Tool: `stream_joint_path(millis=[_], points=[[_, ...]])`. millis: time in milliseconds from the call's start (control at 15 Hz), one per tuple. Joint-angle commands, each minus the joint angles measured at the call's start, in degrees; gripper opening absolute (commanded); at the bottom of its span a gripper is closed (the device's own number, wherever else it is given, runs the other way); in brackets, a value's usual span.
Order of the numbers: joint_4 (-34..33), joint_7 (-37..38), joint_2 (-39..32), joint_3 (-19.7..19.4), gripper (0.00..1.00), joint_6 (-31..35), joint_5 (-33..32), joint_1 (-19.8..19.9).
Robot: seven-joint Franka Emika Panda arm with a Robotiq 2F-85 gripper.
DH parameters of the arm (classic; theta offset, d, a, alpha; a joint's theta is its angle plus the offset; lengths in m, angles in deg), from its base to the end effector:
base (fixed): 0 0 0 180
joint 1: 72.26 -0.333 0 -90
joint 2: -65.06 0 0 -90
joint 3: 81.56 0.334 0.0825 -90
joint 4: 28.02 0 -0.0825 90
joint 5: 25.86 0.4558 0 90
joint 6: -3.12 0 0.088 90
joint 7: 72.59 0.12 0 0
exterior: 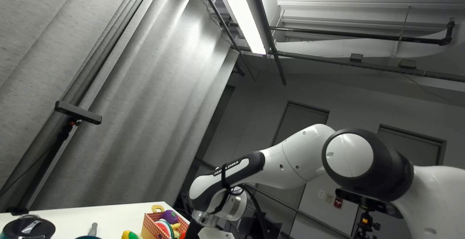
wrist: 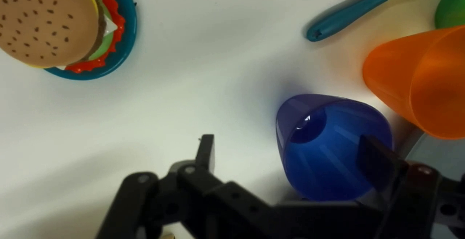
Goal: Place the dark blue cup inside the black pot
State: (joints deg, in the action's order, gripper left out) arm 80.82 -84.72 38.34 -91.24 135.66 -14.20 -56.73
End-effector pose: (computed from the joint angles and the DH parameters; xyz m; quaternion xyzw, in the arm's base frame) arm 0.6230 -0.2840 0.2064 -0.9836 0.1756 0.0086 0.0402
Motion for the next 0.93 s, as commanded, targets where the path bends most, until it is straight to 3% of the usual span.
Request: stream_joint_path(millis=[0, 867], points=[[-3.9, 0.6, -2.5, 1.3, 1.0, -3.3, 0.2, 1.6], [-8.3, 0.9, -5.9, 1.0, 1.0, -6.3, -0.2, 3.0]])
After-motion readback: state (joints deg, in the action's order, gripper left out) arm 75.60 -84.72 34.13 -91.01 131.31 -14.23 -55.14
